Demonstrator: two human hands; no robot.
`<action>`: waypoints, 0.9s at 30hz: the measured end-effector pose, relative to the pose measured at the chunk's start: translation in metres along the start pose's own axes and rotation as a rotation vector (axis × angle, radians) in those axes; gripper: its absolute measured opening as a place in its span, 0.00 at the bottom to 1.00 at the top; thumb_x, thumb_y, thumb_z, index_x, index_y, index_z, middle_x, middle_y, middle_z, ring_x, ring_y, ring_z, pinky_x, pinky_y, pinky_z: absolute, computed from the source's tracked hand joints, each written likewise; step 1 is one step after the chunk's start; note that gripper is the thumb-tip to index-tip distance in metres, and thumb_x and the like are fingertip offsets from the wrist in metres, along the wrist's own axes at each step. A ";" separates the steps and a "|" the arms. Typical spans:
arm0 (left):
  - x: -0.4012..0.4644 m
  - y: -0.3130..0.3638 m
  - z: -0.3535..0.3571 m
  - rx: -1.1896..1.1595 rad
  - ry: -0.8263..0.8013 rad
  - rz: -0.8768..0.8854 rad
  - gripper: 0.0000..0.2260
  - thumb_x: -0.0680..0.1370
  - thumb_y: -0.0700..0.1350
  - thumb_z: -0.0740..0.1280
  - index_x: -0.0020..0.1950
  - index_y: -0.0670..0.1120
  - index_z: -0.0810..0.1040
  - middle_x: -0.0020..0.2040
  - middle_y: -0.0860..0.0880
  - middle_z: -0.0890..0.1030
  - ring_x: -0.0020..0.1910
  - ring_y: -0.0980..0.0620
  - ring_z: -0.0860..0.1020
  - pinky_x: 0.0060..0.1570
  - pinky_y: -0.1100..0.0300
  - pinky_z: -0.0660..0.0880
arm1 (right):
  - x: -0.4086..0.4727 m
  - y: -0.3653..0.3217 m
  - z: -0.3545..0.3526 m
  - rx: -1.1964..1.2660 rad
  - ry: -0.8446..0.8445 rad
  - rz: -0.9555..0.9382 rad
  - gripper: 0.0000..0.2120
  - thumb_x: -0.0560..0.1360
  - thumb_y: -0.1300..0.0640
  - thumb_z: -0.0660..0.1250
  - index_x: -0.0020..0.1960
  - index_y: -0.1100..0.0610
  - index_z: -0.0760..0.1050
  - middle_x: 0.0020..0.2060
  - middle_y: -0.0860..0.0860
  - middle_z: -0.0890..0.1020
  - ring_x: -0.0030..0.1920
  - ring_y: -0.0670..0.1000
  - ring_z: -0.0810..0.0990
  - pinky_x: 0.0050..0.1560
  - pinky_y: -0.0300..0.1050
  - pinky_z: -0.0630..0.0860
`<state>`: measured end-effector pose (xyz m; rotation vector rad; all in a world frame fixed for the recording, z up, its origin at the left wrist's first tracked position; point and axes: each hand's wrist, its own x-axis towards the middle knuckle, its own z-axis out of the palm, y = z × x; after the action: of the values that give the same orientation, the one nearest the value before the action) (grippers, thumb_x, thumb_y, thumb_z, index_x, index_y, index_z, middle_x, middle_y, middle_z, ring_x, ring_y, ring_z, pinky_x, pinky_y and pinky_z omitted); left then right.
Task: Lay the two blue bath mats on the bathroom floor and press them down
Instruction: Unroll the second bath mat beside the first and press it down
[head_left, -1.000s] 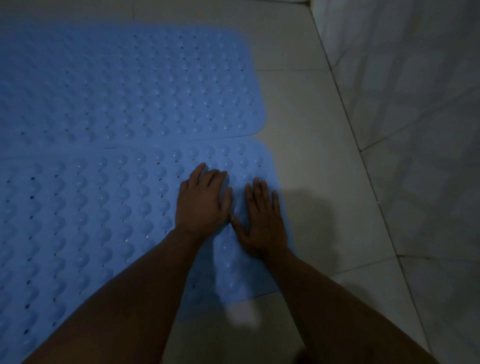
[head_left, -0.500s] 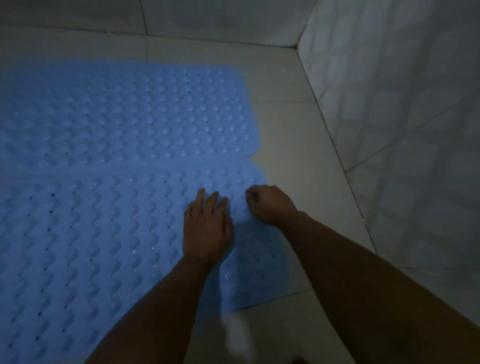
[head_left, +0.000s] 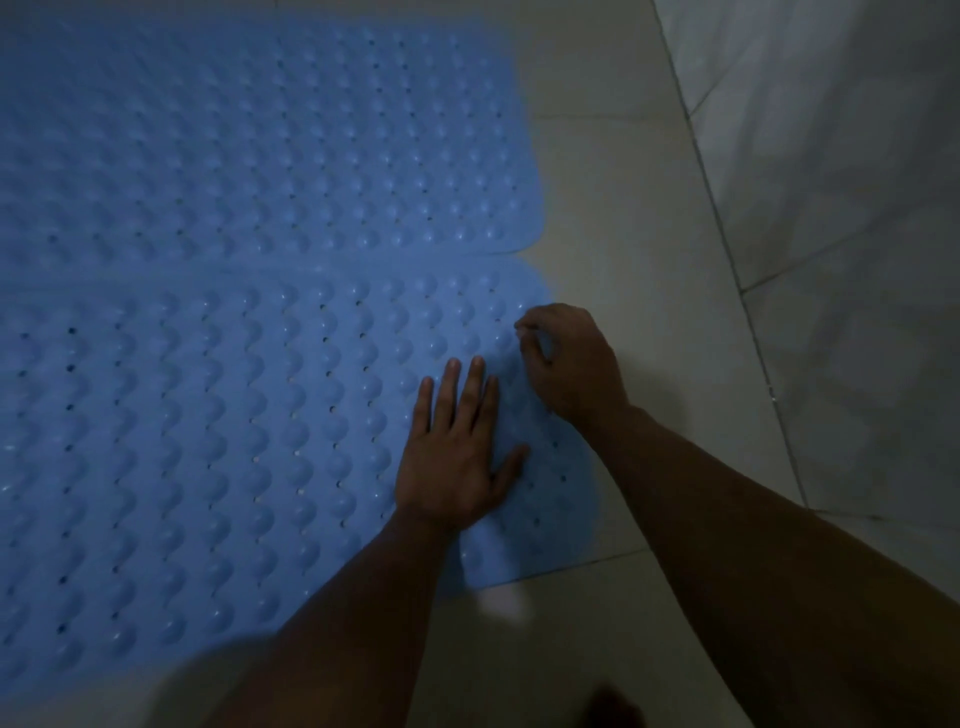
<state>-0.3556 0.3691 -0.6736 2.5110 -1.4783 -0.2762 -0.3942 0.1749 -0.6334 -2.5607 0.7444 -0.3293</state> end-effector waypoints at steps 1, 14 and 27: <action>0.000 0.000 0.001 0.007 -0.007 -0.001 0.38 0.83 0.68 0.50 0.83 0.43 0.54 0.84 0.43 0.48 0.83 0.41 0.42 0.79 0.38 0.49 | -0.001 0.001 0.002 0.009 -0.007 -0.002 0.12 0.80 0.50 0.61 0.52 0.55 0.80 0.49 0.52 0.83 0.53 0.59 0.80 0.54 0.56 0.76; 0.039 -0.011 -0.080 -0.138 -0.444 -0.092 0.30 0.81 0.62 0.60 0.79 0.46 0.65 0.80 0.41 0.62 0.80 0.40 0.59 0.75 0.43 0.61 | -0.002 -0.067 -0.030 0.009 -0.263 0.203 0.25 0.79 0.48 0.62 0.75 0.50 0.67 0.67 0.55 0.76 0.67 0.58 0.74 0.66 0.57 0.73; -0.053 -0.146 -0.100 0.000 0.062 -0.303 0.26 0.75 0.54 0.56 0.67 0.45 0.79 0.70 0.44 0.78 0.75 0.38 0.68 0.64 0.43 0.72 | -0.094 -0.169 0.096 -0.299 -0.338 -0.067 0.37 0.79 0.40 0.52 0.81 0.61 0.55 0.80 0.62 0.55 0.81 0.62 0.52 0.78 0.64 0.54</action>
<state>-0.2320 0.4938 -0.6156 2.7129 -1.0719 -0.2435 -0.3632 0.3878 -0.6448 -2.8200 0.6181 0.2086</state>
